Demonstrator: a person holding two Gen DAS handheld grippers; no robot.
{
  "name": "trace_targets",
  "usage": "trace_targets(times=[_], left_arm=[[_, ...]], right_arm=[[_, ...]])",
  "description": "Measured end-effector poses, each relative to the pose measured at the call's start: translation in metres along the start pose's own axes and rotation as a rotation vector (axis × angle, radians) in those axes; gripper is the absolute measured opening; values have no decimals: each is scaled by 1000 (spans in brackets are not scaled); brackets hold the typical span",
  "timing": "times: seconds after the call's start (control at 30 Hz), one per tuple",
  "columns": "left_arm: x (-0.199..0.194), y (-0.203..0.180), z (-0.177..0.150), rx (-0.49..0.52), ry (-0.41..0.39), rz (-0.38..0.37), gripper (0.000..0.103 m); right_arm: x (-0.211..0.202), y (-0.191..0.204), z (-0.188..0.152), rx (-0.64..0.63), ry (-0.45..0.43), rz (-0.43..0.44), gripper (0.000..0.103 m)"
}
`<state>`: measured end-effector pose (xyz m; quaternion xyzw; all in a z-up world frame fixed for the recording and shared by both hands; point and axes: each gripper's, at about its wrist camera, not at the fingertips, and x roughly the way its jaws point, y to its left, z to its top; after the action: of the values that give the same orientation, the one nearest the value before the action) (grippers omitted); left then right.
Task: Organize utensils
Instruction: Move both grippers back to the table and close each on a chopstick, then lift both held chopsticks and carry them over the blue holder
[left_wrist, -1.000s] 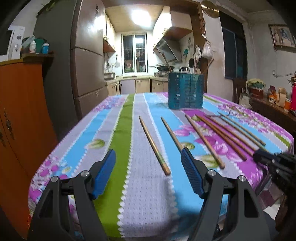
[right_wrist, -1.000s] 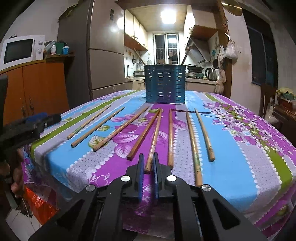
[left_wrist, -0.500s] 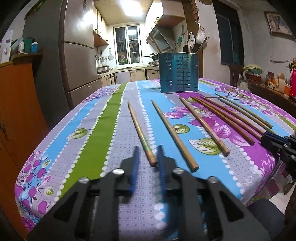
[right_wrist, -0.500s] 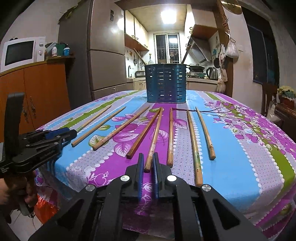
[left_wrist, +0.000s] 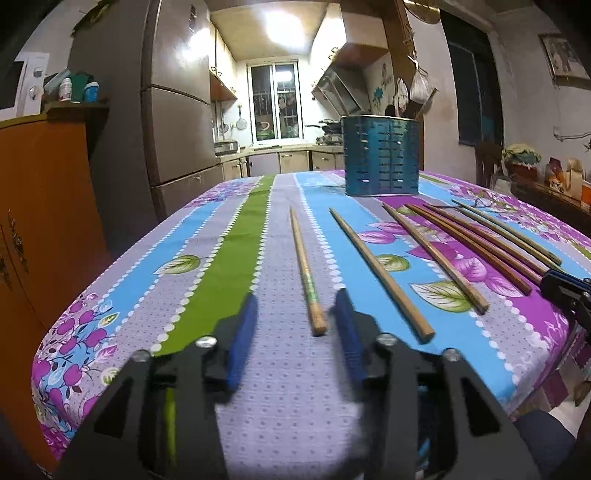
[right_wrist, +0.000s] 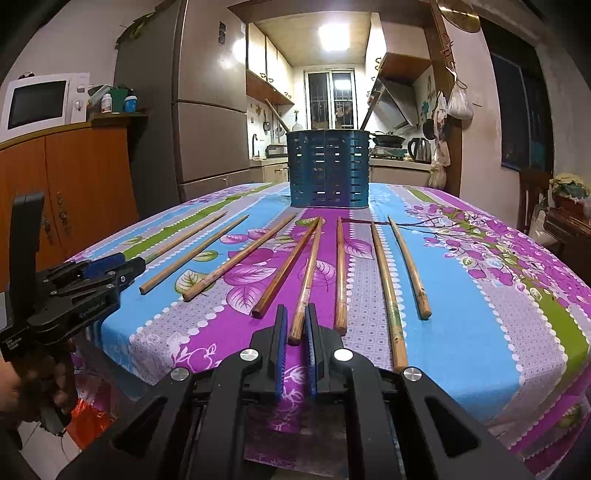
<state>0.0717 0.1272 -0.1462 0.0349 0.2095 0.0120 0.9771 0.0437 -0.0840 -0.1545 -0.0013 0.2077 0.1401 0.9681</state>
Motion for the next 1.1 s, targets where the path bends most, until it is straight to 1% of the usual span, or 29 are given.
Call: trace_targets(times=[0.03, 0.17, 0.23, 0.27, 0.37, 0.43, 0.47, 0.5, 0.57, 0.6, 0.67, 0.8, 0.87, 0.9, 0.97, 1.0, 1.03, 1.1], left_arm=[[0, 1, -1, -2, -5, 2, 49], [-4, 2, -2, -18, -8, -2, 48], [-9, 2, -3, -24, -17, -3, 43], [-11, 3, -3, -27, -19, -8, 43], [-13, 7, 1, -40, -31, -9, 43], [-18, 11, 7, -70, -51, -11, 43], [-22, 12, 10, -74, -67, -17, 43], [-23, 10, 12, -63, -66, -26, 43], [-22, 4, 14, -42, -54, -50, 43], [-19, 0, 13, -28, -31, -59, 43], [-14, -6, 12, -4, 5, -46, 43], [2, -5, 7, -23, 51, -30, 43], [4, -4, 6, -33, 46, -36, 43], [5, -4, 6, -32, 42, -38, 42], [6, -7, 5, -28, 33, -53, 29], [5, -9, 4, -22, 29, -56, 18], [5, -11, 4, -15, 24, -54, 12], [4, -13, 2, -11, 15, -50, 12]], right_arm=[[1, 0, 0, 2, -1, -1, 11], [2, 1, 0, -2, -7, -8, 11], [2, 0, 0, -6, -6, -6, 11], [2, 0, 1, -6, -4, -4, 11], [2, 0, 1, -6, -2, -4, 11], [3, 0, 1, -1, 2, -2, 12], [3, 1, 1, -4, 4, -2, 11], [3, 0, 1, -3, 5, -1, 11], [4, 1, 1, -2, 6, -1, 12], [4, 1, 1, -3, 6, -2, 12], [4, 1, 2, -1, 12, 1, 12], [5, 0, 2, 0, 8, 3, 11], [5, 0, 2, 0, 7, 2, 12], [4, 0, 1, -1, 6, 2, 11], [5, -1, 2, 2, 7, 4, 11], [5, -1, 2, 4, 7, 3, 11], [4, -1, 1, 5, 7, 2, 11], [3, 0, 1, 1, 8, -1, 12]])
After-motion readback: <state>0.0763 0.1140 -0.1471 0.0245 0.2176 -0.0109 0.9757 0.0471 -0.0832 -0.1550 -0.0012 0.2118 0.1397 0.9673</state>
